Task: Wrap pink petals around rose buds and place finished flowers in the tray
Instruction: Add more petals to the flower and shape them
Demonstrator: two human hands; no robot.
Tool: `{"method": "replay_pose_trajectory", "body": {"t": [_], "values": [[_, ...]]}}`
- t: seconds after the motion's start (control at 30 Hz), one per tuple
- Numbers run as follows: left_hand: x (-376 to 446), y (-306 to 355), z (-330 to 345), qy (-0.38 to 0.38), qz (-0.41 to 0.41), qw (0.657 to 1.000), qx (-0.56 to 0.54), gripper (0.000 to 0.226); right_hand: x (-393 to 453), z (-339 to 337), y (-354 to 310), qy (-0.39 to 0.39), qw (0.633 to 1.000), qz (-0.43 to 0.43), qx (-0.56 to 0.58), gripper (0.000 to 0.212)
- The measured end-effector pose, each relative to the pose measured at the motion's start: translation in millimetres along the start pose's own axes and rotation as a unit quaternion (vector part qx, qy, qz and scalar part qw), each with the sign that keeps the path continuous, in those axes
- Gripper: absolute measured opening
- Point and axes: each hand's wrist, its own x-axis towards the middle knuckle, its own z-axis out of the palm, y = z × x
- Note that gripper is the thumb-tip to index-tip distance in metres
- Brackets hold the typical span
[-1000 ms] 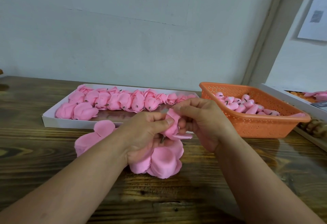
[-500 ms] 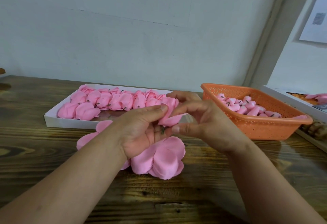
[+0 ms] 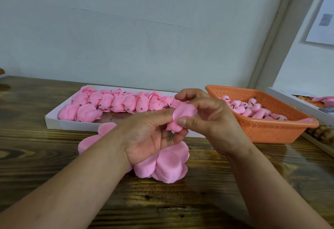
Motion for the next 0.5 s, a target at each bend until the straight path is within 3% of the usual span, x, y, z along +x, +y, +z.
{"method": "replay_pose_trajectory", "body": {"t": [0.13, 0.27, 0.5], "values": [[1.2, -1.2, 1.0, 0.023, -0.007, 1.000, -0.009, 0.022, -0.3, -0.9, 1.2, 0.000, 1.000, 0.003, -0.015, 0.014], [1.6, -2.6, 3.7, 0.066, 0.002, 0.998, 0.001, 0.032, 0.2, -0.8, 2.3, -0.009, 0.999, 0.001, -0.045, 0.012], [0.8, -4.4, 8.2, 0.105, 0.025, 0.994, 0.023, 0.030, -0.1, 7.5, 3.3, 0.040, 0.999, -0.005, -0.032, 0.010]]}}
